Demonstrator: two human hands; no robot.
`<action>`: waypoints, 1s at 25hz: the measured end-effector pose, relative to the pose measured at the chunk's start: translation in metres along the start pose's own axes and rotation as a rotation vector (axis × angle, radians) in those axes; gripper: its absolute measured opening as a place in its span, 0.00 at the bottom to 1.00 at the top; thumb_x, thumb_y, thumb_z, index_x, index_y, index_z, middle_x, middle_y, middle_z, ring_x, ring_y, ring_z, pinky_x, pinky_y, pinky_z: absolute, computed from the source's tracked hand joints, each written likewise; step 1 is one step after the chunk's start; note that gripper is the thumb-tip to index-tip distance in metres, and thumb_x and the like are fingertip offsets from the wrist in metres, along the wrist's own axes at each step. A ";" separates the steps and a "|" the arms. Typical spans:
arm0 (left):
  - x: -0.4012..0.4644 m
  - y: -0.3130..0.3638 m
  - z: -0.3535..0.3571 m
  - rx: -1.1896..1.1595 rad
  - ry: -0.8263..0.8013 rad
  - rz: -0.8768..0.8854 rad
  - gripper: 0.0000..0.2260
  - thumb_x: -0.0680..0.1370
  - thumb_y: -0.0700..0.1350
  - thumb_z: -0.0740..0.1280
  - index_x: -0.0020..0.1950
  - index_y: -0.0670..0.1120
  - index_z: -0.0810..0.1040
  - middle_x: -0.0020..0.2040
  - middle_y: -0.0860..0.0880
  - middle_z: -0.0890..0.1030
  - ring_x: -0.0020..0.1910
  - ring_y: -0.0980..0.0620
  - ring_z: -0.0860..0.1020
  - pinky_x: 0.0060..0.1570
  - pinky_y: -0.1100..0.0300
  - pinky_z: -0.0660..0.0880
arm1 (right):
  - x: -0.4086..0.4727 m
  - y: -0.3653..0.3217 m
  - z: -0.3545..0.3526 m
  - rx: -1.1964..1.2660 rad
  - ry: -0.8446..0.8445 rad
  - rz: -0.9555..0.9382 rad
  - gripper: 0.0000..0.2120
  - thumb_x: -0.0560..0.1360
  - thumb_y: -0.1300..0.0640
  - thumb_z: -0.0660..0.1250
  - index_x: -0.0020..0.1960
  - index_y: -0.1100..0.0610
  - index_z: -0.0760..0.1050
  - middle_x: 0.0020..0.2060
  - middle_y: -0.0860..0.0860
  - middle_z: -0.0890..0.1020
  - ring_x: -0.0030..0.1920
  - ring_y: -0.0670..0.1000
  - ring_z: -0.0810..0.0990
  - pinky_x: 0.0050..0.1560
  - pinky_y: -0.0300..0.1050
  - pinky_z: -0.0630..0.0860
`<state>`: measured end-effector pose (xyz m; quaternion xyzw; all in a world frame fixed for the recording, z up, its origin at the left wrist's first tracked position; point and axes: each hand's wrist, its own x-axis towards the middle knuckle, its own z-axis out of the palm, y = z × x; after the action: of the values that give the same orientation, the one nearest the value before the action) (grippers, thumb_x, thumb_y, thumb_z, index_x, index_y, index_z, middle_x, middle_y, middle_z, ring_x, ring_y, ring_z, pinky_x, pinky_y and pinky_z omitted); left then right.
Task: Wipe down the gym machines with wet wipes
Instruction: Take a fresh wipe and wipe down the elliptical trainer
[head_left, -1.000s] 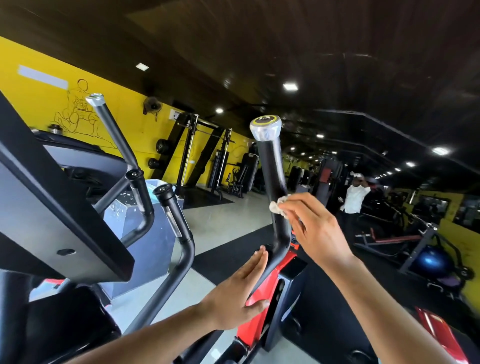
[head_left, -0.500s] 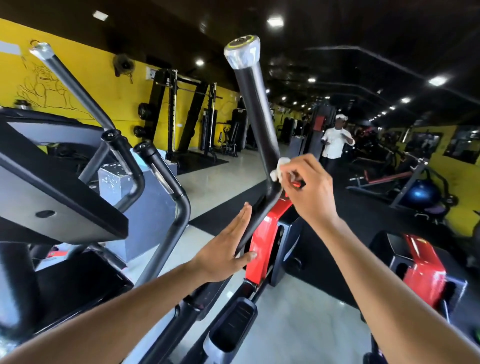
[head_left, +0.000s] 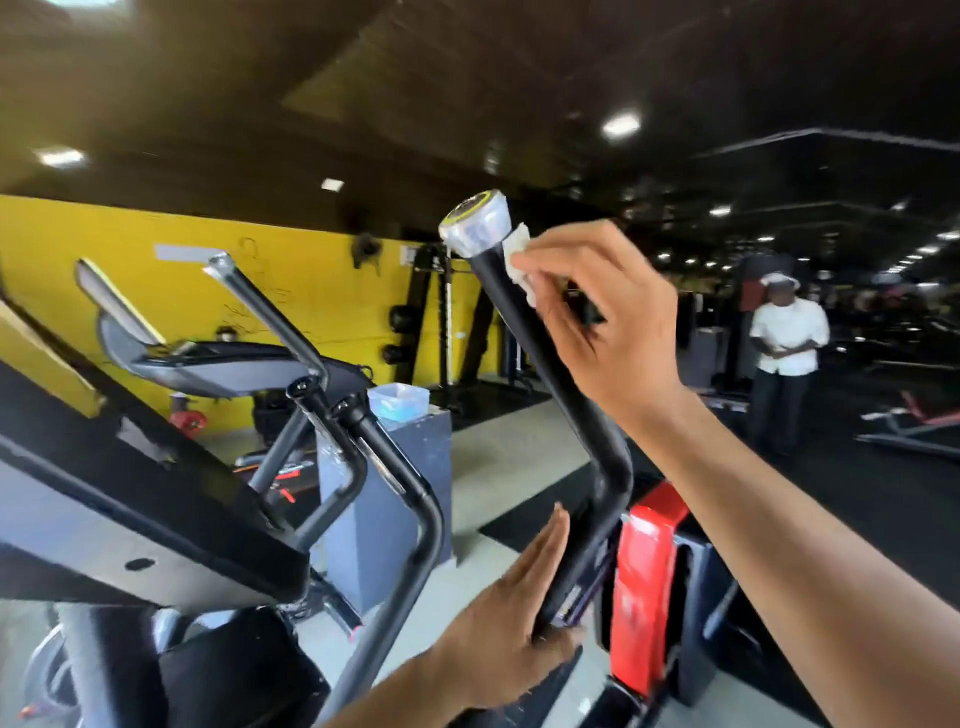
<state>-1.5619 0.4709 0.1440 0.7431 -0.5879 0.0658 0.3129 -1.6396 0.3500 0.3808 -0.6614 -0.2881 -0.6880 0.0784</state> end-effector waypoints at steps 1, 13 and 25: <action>0.000 0.003 -0.002 -0.001 -0.013 -0.025 0.43 0.83 0.56 0.65 0.82 0.56 0.33 0.82 0.65 0.36 0.80 0.68 0.42 0.71 0.77 0.48 | -0.006 0.004 0.001 0.022 -0.025 -0.034 0.07 0.80 0.67 0.69 0.57 0.65 0.83 0.54 0.59 0.82 0.53 0.56 0.82 0.52 0.51 0.79; 0.014 0.030 -0.009 0.156 0.040 -0.216 0.43 0.81 0.61 0.67 0.81 0.65 0.35 0.83 0.67 0.45 0.81 0.63 0.53 0.78 0.52 0.62 | -0.032 0.069 -0.014 0.170 -0.219 -0.385 0.10 0.81 0.67 0.68 0.62 0.66 0.82 0.57 0.60 0.83 0.58 0.60 0.82 0.59 0.55 0.79; -0.036 0.014 0.016 0.235 0.128 -0.170 0.36 0.85 0.52 0.60 0.85 0.45 0.42 0.85 0.51 0.52 0.83 0.54 0.56 0.80 0.53 0.59 | -0.028 0.071 -0.047 -0.327 -0.661 -1.045 0.12 0.78 0.69 0.68 0.62 0.66 0.78 0.59 0.58 0.81 0.67 0.60 0.76 0.73 0.55 0.69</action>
<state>-1.5899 0.4905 0.1203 0.8158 -0.4900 0.1549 0.2651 -1.6430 0.2609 0.3771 -0.6144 -0.4728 -0.4302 -0.4624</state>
